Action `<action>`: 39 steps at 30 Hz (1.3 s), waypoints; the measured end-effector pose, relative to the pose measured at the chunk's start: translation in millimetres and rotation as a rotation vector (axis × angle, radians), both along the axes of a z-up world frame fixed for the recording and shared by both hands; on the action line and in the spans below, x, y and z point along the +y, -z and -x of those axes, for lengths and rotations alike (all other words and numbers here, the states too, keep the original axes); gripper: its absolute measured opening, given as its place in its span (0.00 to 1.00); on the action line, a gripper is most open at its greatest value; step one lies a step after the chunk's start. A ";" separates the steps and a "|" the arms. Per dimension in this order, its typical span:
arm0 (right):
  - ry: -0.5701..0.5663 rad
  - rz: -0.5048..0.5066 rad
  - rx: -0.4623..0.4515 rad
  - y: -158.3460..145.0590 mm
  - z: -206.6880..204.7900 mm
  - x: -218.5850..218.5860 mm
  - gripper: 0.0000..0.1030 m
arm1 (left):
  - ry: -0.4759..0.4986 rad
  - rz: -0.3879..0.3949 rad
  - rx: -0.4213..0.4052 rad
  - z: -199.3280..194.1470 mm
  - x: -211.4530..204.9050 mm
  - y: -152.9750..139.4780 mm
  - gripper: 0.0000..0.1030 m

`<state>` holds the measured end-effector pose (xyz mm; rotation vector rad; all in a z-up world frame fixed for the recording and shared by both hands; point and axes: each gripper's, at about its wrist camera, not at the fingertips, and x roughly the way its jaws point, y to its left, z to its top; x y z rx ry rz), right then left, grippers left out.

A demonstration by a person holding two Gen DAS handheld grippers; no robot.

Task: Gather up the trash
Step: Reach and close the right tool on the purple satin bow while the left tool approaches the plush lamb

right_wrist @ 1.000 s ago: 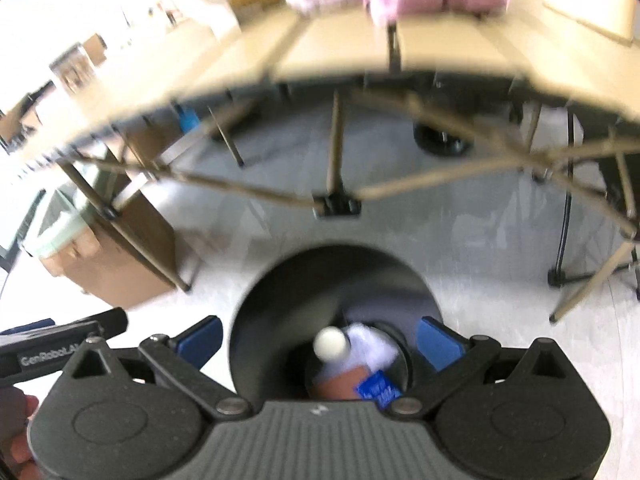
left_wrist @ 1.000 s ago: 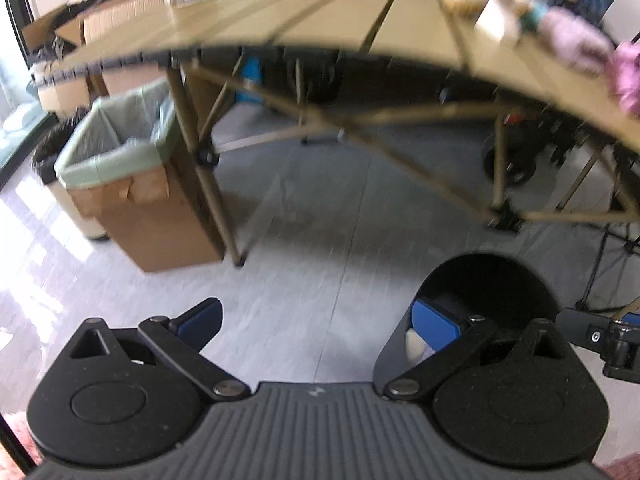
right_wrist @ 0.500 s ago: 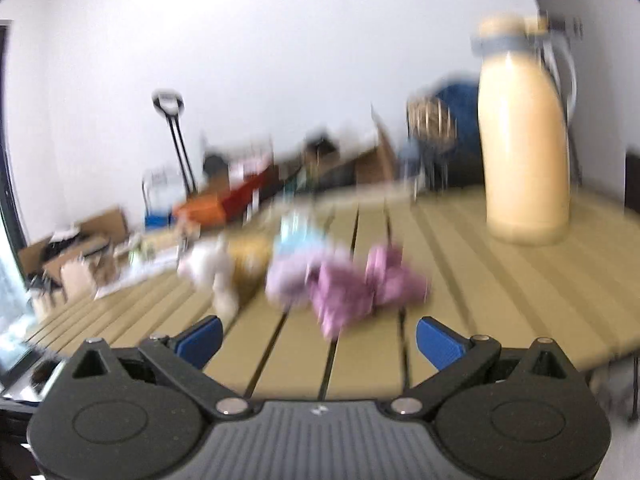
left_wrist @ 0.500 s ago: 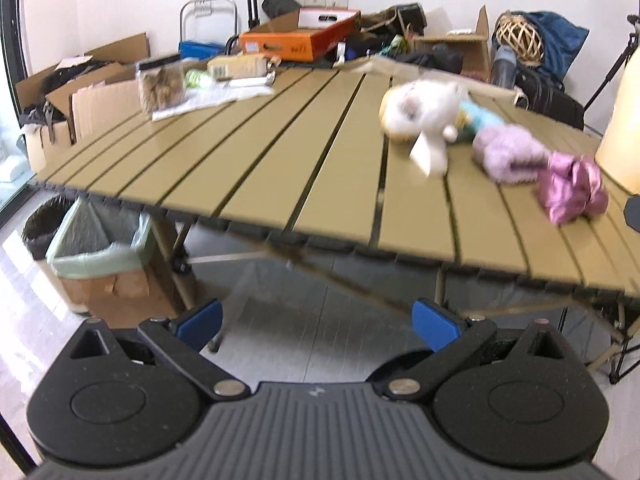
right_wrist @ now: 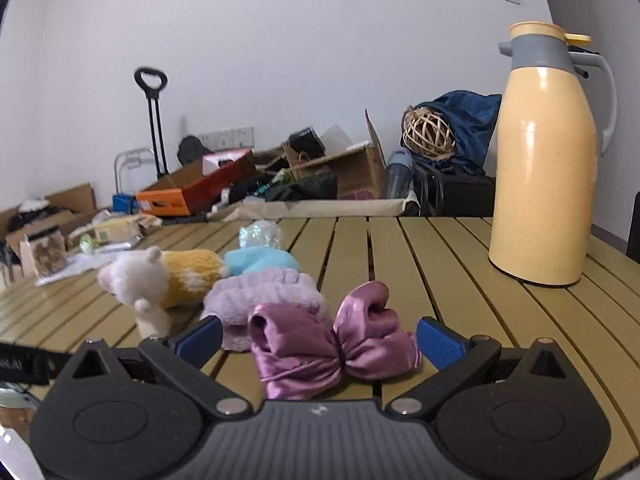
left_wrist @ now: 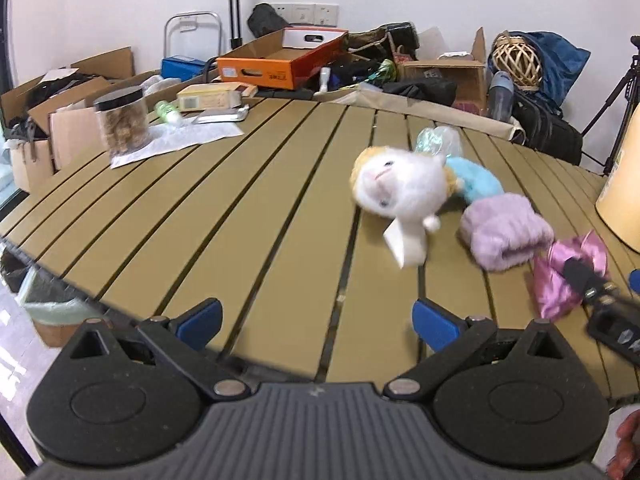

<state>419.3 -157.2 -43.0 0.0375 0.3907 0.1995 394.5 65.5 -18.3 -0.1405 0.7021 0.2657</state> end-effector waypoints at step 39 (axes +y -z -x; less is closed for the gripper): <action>0.124 -0.017 0.047 15.8 -23.1 -21.4 0.43 | 0.034 0.016 -0.078 -54.6 -24.0 18.5 0.94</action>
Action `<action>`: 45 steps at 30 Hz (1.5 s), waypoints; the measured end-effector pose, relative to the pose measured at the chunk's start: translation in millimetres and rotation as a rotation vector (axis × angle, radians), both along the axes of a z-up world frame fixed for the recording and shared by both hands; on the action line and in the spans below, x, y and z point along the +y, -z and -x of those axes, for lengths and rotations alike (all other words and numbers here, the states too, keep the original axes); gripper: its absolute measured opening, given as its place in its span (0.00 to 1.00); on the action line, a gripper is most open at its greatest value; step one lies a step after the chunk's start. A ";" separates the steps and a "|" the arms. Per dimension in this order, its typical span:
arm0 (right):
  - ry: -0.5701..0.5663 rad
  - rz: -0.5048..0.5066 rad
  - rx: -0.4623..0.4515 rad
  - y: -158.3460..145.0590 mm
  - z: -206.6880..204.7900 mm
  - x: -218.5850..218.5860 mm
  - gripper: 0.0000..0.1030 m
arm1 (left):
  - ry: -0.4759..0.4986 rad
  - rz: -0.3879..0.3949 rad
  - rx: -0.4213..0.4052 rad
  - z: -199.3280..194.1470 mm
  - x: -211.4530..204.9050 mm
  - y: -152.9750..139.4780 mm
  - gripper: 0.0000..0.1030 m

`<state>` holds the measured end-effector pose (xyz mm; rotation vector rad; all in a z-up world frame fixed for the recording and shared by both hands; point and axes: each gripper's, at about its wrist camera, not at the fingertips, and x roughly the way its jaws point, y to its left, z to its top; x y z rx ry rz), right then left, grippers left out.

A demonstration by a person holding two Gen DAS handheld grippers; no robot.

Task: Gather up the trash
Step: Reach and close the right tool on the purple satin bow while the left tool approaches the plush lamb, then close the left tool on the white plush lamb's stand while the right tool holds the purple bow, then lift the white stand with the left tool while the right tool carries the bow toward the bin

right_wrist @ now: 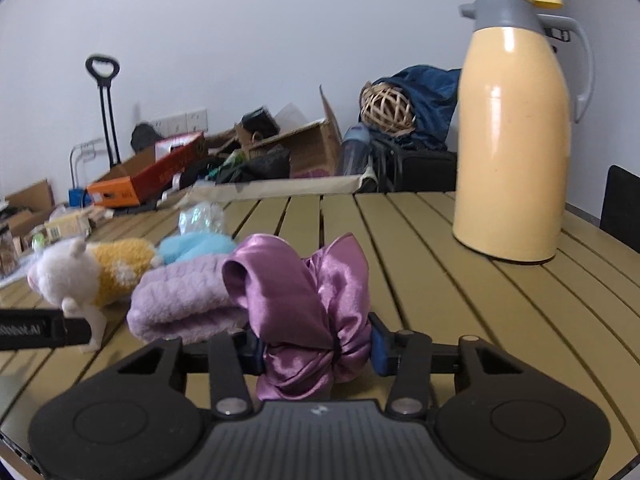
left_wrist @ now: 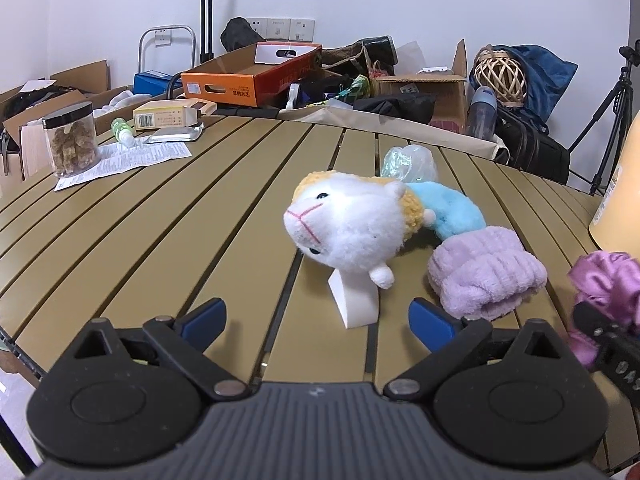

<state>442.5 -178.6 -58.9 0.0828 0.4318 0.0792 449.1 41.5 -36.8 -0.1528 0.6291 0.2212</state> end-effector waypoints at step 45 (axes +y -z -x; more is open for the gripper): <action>-0.017 -0.036 -0.130 -20.0 59.5 -30.4 0.43 | 0.132 0.084 -0.138 41.7 -0.4 -13.0 0.17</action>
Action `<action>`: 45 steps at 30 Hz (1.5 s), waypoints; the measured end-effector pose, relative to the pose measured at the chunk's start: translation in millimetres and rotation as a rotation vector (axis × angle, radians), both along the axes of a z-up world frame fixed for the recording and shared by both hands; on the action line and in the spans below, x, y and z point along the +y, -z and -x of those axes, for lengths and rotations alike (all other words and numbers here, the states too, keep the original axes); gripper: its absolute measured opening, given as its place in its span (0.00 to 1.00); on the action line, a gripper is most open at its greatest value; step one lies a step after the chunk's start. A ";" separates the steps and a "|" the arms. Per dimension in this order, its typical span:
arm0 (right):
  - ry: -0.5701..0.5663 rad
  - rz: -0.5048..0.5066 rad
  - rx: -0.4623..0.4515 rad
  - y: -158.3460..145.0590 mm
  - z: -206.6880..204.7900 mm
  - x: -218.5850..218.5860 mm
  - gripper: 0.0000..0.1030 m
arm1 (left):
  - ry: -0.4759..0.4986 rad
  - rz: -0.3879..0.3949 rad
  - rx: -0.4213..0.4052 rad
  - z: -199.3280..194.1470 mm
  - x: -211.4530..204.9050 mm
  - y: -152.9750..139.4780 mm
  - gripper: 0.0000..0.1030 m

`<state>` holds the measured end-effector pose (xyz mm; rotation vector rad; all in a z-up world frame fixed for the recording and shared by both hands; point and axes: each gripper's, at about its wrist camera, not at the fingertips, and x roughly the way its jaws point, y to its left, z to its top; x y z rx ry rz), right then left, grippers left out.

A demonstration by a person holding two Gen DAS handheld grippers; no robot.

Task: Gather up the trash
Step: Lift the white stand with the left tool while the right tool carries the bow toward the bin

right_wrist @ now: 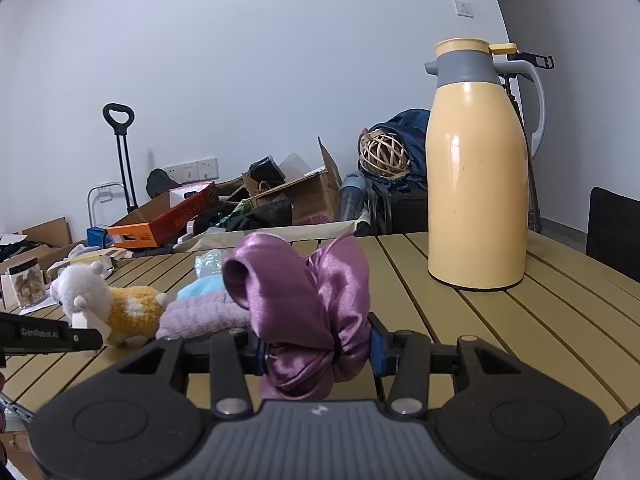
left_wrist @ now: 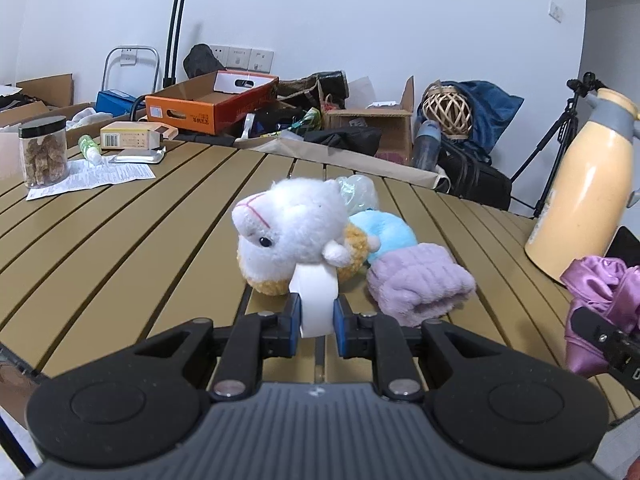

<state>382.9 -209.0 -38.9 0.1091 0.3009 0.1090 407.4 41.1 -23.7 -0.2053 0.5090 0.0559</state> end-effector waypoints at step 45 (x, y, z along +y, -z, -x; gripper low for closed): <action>-0.056 -0.009 0.041 13.6 87.6 5.9 0.43 | -0.304 -0.474 0.108 72.1 6.2 23.2 0.17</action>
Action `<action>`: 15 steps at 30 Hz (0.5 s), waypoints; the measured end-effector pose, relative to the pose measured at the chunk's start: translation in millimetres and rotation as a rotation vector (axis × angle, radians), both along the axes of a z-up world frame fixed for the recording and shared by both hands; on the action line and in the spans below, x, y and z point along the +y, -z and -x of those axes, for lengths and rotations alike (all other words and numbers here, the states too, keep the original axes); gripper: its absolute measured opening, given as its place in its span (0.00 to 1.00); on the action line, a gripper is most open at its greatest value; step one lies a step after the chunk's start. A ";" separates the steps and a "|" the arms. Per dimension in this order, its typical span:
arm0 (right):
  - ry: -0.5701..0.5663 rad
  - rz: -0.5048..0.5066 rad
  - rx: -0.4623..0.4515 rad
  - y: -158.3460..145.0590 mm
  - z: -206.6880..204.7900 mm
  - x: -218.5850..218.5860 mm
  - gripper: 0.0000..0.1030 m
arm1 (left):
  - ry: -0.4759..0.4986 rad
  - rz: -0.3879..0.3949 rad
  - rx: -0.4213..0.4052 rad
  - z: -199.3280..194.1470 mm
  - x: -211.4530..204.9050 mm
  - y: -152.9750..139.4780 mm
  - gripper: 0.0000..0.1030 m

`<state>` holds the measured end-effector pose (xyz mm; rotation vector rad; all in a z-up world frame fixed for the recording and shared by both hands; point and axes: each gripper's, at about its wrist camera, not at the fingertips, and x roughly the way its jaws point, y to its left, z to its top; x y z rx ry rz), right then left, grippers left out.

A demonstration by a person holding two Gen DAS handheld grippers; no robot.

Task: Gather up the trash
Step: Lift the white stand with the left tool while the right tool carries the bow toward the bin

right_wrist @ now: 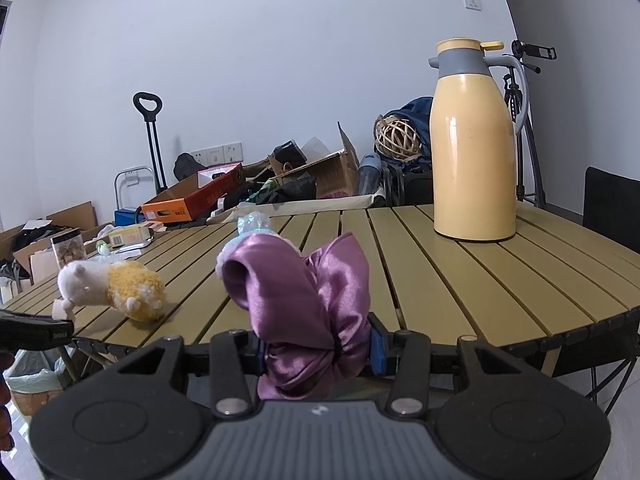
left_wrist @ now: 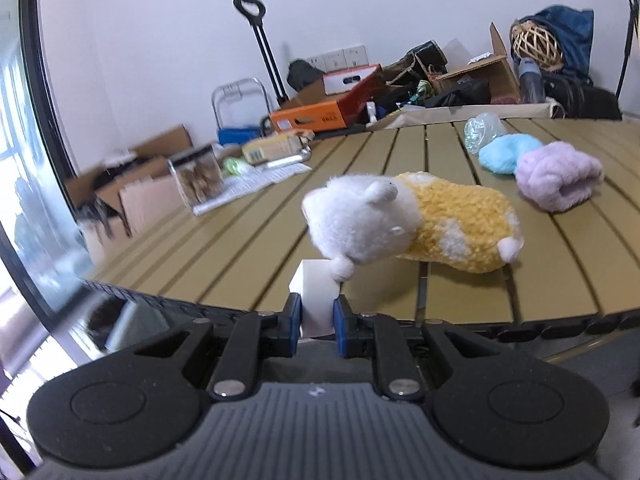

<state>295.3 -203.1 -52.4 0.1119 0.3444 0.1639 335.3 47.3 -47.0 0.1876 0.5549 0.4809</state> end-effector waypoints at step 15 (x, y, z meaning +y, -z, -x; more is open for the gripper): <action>-0.004 -0.011 0.008 0.3 -1.6 -3.4 0.43 | -0.017 -0.077 0.011 4.4 3.5 -4.1 0.17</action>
